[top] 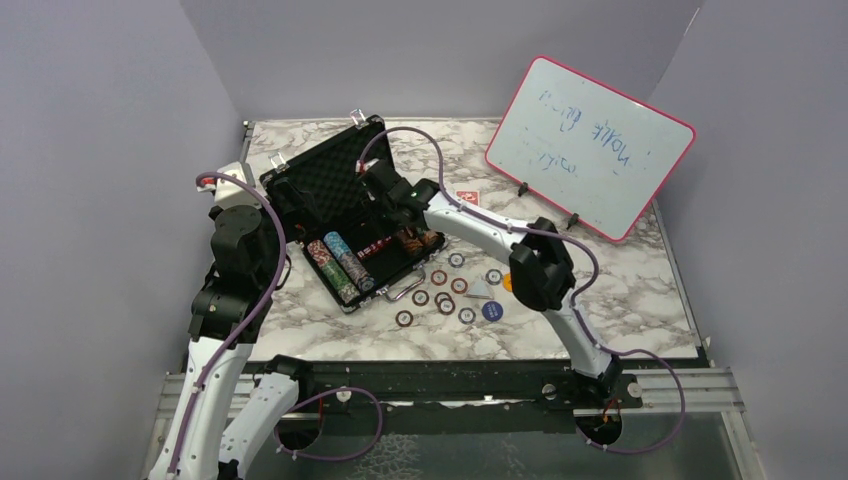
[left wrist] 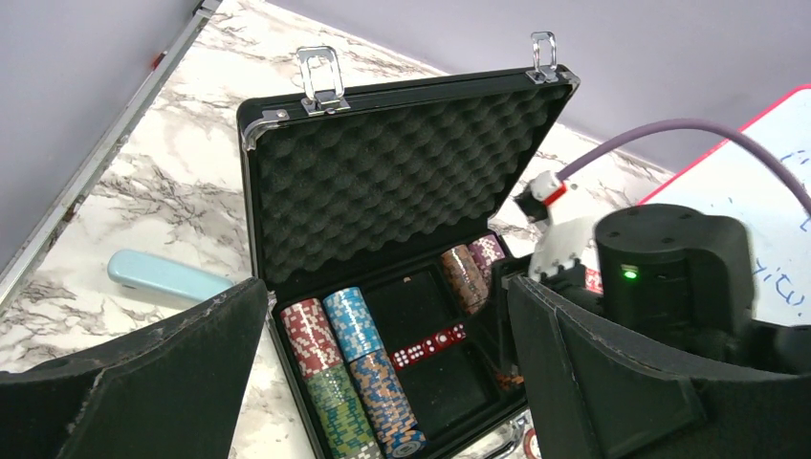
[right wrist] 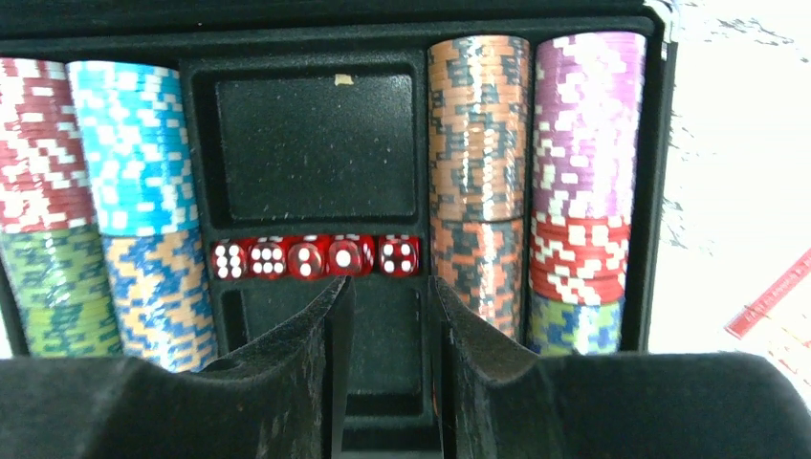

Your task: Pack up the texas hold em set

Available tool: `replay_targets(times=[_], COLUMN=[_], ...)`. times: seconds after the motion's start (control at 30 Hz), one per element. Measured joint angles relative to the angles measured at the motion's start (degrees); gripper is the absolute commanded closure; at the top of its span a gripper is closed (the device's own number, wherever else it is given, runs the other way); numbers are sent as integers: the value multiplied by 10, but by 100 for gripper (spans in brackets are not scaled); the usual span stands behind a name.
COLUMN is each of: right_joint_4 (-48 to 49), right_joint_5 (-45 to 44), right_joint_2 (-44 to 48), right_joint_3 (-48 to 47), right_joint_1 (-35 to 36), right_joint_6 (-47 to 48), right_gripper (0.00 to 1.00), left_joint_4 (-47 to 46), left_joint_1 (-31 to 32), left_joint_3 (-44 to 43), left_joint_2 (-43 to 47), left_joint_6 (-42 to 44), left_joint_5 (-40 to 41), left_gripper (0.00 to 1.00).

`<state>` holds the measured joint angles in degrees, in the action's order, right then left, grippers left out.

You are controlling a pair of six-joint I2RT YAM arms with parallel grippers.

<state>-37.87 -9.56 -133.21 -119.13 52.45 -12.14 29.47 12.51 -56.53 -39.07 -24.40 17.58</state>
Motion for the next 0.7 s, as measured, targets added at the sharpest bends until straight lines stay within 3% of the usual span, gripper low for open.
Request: replay_targets(times=[0.2, 0.27, 0.33, 0.47, 0.7], right_joint_4=[15, 18, 23, 25, 6], right_joint_5=[-16, -26, -44, -61, -102], right_joint_2=[96, 135, 184, 205, 168], right_joint_3=[82, 111, 151, 187, 218], right_joint_1=[-4, -10, -27, -88, -174], right_joint_6=[-24, -43, -81, -125, -175], right_gripper=[59, 50, 35, 20, 14], left_joint_4=[0, 0, 0, 0, 0], left_joint_1=[0, 0, 0, 0, 0], left_joint_3=[0, 0, 0, 1, 2], left_joint_2=[1, 1, 1, 1, 1], left_joint_6=[5, 7, 9, 14, 17], left_joint_5=[-2, -2, -4, -11, -22], left_gripper=[1, 1, 1, 1, 1])
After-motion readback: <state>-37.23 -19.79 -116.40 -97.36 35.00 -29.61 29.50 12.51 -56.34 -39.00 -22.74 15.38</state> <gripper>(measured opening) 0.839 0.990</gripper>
